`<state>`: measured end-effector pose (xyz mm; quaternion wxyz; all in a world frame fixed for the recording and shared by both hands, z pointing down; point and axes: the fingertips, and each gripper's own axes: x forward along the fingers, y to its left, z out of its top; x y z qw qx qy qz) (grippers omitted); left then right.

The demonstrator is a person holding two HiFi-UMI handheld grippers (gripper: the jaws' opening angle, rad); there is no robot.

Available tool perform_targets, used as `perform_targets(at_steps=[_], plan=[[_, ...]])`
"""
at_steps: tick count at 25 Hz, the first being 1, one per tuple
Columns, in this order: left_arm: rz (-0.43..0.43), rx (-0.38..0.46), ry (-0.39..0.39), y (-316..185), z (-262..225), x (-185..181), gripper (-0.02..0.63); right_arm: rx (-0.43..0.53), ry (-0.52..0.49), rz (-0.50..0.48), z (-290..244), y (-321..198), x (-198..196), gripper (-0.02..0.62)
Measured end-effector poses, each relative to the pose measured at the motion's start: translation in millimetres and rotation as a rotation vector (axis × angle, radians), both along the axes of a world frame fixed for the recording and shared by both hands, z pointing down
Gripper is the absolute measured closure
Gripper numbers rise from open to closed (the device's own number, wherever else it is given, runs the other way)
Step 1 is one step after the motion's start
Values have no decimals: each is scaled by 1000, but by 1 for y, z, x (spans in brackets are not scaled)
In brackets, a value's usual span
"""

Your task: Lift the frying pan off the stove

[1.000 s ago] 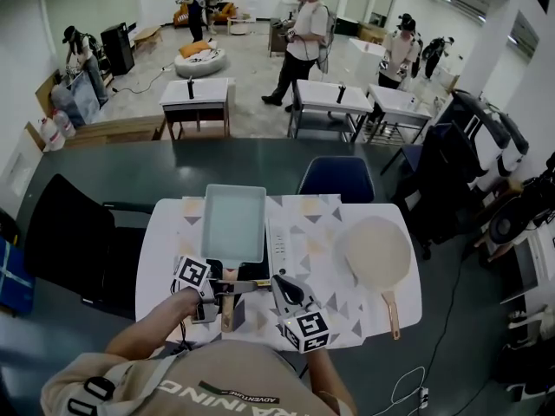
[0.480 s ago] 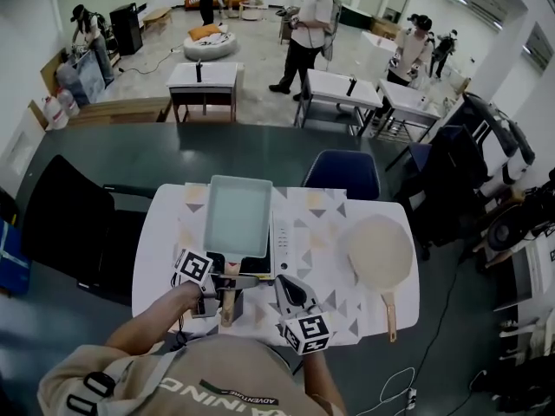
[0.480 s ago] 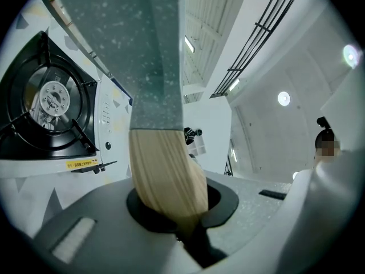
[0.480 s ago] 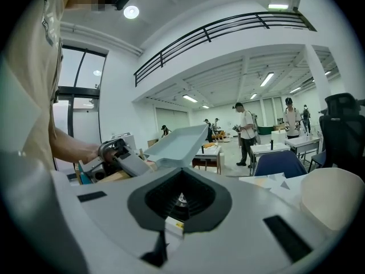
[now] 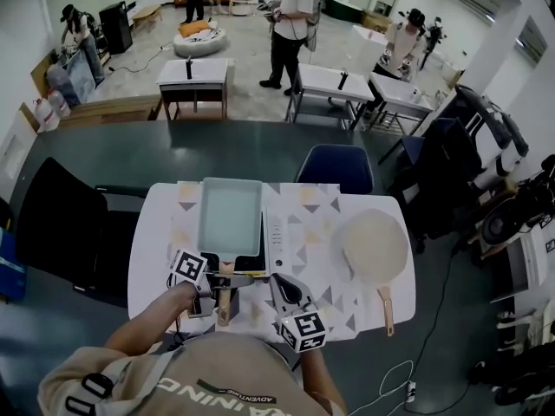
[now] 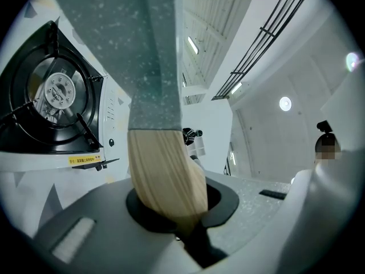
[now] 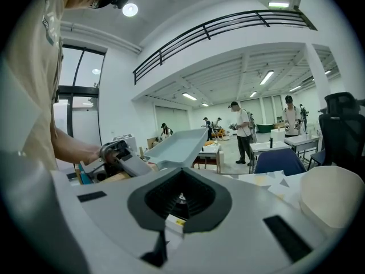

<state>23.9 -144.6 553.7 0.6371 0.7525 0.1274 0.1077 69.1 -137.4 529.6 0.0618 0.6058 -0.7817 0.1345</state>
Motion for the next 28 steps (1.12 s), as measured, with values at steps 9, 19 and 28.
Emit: perform_targets(at_steps=[9, 19, 28], plan=[[-11, -30, 4, -2, -4, 2, 572, 3, 47, -23, -4, -3, -5, 598], [-29, -24, 6, -6, 0, 3, 568, 15, 36, -8, -3, -8, 4, 598], [-10, -10, 17, -4, 1, 5, 565, -4, 27, -27, 2, -4, 2, 598]])
